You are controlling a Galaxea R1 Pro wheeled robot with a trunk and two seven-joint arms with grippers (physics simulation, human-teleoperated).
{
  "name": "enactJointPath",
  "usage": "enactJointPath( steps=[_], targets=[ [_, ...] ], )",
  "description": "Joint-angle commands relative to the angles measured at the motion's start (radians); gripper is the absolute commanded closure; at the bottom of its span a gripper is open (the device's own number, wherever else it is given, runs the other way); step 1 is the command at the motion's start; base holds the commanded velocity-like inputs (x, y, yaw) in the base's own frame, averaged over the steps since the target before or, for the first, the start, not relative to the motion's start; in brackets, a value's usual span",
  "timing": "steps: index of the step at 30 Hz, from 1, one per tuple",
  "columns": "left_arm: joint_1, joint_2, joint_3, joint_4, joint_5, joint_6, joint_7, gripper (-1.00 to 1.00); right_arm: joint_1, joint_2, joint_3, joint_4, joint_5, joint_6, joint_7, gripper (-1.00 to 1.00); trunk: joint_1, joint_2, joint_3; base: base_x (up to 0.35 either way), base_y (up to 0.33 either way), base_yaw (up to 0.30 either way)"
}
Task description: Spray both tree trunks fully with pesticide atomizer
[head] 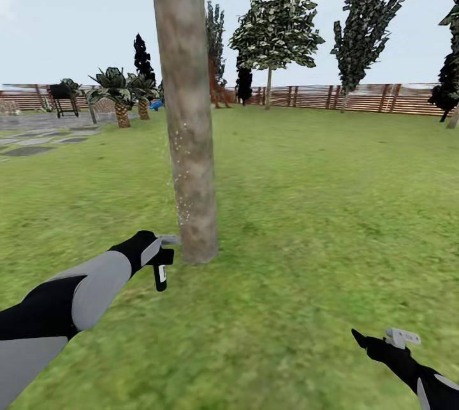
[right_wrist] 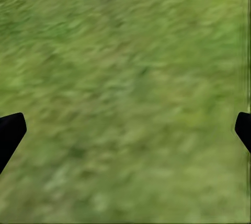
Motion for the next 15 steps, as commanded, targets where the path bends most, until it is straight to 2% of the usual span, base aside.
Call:
enactJointPath(
  steps=[1, 5, 15],
  targets=[
    [0.0, 0.0, 0.0, 0.0, 0.0, 0.0, 0.0, 1.0, 0.0, 0.0, 0.0, 0.0, 0.0, 0.0, 0.0, -1.0, 0.0, 0.0, 0.0, 0.0, -0.323, 0.003],
    [0.0, 0.0, 0.0, 0.0, 0.0, 0.0, 0.0, 1.0, 0.0, 0.0, 0.0, 0.0, 0.0, 0.0, -0.001, -1.0, 0.0, 0.0, 0.0, 0.0, -0.323, 0.095],
    [0.0, 0.0, 0.0, 0.0, 0.0, 0.0, 0.0, 1.0, 0.0, 0.0, -0.001, 0.0, 0.0, 0.0, -0.001, -1.0, 0.0, 0.0, 0.0, 0.0, -0.323, 0.247]
  ],
)
